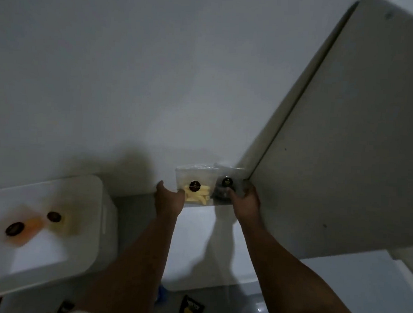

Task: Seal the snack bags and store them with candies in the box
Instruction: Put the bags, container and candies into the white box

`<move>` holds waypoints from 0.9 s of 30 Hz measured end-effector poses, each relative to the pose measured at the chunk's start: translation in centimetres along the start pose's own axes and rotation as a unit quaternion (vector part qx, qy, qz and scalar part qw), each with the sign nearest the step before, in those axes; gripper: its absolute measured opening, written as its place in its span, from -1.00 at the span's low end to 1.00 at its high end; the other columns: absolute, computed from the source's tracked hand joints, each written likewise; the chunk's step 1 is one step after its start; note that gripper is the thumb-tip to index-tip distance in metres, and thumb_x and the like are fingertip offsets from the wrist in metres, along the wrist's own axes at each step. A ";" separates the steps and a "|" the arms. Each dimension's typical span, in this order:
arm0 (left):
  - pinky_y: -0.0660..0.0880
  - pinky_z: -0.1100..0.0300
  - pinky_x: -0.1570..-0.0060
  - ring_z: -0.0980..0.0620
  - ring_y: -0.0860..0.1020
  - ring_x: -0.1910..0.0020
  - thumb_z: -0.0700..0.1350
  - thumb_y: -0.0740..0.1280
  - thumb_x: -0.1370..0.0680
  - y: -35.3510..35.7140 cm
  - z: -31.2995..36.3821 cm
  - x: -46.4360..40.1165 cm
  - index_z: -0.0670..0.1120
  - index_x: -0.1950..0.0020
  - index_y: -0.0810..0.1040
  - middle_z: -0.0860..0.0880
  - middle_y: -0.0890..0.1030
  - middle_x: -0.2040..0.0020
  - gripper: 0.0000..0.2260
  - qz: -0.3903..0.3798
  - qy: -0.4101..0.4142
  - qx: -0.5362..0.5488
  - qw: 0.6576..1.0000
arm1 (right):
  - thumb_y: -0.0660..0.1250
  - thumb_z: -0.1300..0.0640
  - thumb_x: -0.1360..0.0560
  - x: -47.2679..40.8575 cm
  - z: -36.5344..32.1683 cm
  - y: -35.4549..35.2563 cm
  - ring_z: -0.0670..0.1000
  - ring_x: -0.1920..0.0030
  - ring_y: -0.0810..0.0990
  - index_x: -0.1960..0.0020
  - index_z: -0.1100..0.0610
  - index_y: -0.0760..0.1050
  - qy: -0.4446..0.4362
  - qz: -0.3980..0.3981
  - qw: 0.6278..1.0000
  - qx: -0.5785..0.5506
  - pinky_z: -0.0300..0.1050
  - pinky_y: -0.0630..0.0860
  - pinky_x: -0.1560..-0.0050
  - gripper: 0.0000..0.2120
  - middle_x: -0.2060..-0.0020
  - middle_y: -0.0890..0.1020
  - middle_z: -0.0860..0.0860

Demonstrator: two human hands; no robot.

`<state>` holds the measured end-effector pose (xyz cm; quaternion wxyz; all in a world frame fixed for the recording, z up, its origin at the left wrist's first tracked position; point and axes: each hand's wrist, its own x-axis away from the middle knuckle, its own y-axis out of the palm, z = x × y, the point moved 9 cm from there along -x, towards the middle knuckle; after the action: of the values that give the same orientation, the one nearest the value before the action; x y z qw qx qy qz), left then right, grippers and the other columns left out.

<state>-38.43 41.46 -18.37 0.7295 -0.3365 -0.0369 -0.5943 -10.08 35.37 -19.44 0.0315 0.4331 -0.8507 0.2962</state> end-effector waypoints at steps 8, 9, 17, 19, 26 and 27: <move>0.39 0.20 -0.01 -0.15 0.58 -0.19 -0.13 0.28 -0.58 4.3 0.2 -4.3 -0.14 -0.15 0.66 -0.13 0.65 -0.21 -0.76 -0.031 0.086 -0.151 0.984 | 0.51 0.04 -0.48 -4.2 0.6 4.0 0.09 -0.06 0.62 -0.11 0.15 0.54 0.012 0.001 1.000 -0.001 -0.19 0.39 0.02 -0.70 -0.03 0.66 0.12; 0.37 0.21 0.07 -0.16 0.60 -0.11 -0.13 0.26 -0.58 4.3 0.3 -4.2 -0.14 -0.05 0.67 -0.15 0.67 -0.13 -0.80 -0.028 0.089 -0.148 0.985 | 0.44 0.02 -0.53 -4.2 0.6 3.8 0.13 -0.05 0.62 -0.08 0.19 0.54 0.013 0.014 1.000 0.012 -0.18 0.36 0.06 -0.74 -0.01 0.67 0.16; 0.46 0.15 0.09 -0.13 0.59 0.05 -0.25 0.21 -0.63 1.0 3.4 0.7 -0.10 0.03 0.49 -0.11 0.62 0.05 -0.90 -0.028 0.139 -0.052 0.988 | 0.33 0.18 -0.61 0.2 -2.6 0.6 0.04 0.18 0.56 0.16 0.23 0.55 -0.059 0.018 0.998 -0.014 -0.03 0.51 0.10 -0.81 0.22 0.66 0.20; 0.48 0.11 0.08 -0.15 0.58 0.03 -0.23 0.19 -0.64 -1.8 5.3 2.8 -0.12 -0.01 0.47 -0.10 0.59 0.05 -0.91 -0.007 0.163 -0.030 0.986 | 0.34 0.20 -0.60 2.2 -5.5 0.2 0.03 0.17 0.57 0.13 0.28 0.55 -0.096 0.008 0.995 -0.020 -0.07 0.48 0.10 -0.81 0.21 0.66 0.19; 0.49 0.07 0.09 -0.16 0.59 0.07 -0.14 0.15 -0.67 -17.2 8.7 7.7 -0.03 -0.02 0.37 -0.09 0.61 0.06 -0.94 0.120 0.212 0.039 0.969 | 0.27 0.17 -0.62 12.5 -19.5 4.9 -0.02 0.23 0.53 0.13 0.15 0.48 -0.235 -0.056 0.969 -0.044 -0.12 0.46 0.17 -0.84 0.27 0.58 0.01; 0.46 0.10 0.10 -0.16 0.58 0.06 -0.13 0.15 -0.67 -19.8 8.5 7.9 -0.03 -0.02 0.38 -0.07 0.60 0.07 -0.95 0.138 0.213 0.047 0.966 | 0.28 0.17 -0.62 14.1 -21.2 6.1 -0.01 0.22 0.54 0.13 0.13 0.49 -0.247 -0.060 0.966 -0.053 -0.12 0.46 0.16 -0.85 0.28 0.57 -0.01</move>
<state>-50.85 38.08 0.64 0.8104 -0.1696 0.1379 -0.5435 -27.79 39.27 -0.52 -0.1394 0.5412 -0.8187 0.1321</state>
